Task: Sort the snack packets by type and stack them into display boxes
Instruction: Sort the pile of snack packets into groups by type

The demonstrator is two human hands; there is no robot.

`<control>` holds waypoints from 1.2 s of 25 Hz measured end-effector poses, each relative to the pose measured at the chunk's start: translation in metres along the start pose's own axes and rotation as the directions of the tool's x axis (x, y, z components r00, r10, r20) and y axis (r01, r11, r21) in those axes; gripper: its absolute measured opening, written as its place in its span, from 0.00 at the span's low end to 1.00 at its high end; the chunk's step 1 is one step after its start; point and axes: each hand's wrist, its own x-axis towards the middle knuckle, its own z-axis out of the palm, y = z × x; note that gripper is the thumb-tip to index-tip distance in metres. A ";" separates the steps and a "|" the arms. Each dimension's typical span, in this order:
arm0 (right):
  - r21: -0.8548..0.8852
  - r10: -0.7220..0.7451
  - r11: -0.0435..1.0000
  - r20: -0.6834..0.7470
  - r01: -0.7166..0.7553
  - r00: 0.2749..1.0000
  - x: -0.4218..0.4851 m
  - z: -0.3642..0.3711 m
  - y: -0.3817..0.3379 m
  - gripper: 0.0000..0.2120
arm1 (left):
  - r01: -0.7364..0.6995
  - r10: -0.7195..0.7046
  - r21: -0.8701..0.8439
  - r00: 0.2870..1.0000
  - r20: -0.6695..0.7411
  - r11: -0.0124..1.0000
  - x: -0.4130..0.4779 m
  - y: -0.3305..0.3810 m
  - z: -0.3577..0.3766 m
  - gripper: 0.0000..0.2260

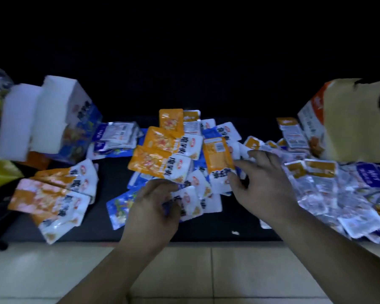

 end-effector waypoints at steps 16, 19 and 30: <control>0.138 -0.144 0.986 0.393 0.097 0.908 0.008 0.028 -0.078 0.46 | -0.122 0.128 0.128 0.991 -0.037 0.984 -0.002 -0.080 -0.036 0.23; 0.094 -0.157 0.987 0.408 0.129 0.899 0.009 0.030 -0.072 0.56 | -0.249 0.226 0.202 0.965 0.131 0.947 -0.001 -0.068 -0.021 0.26; 0.379 -0.106 0.925 0.230 0.011 0.967 0.000 0.027 -0.079 0.35 | -0.175 0.124 0.290 0.975 0.184 0.941 0.021 -0.044 -0.014 0.26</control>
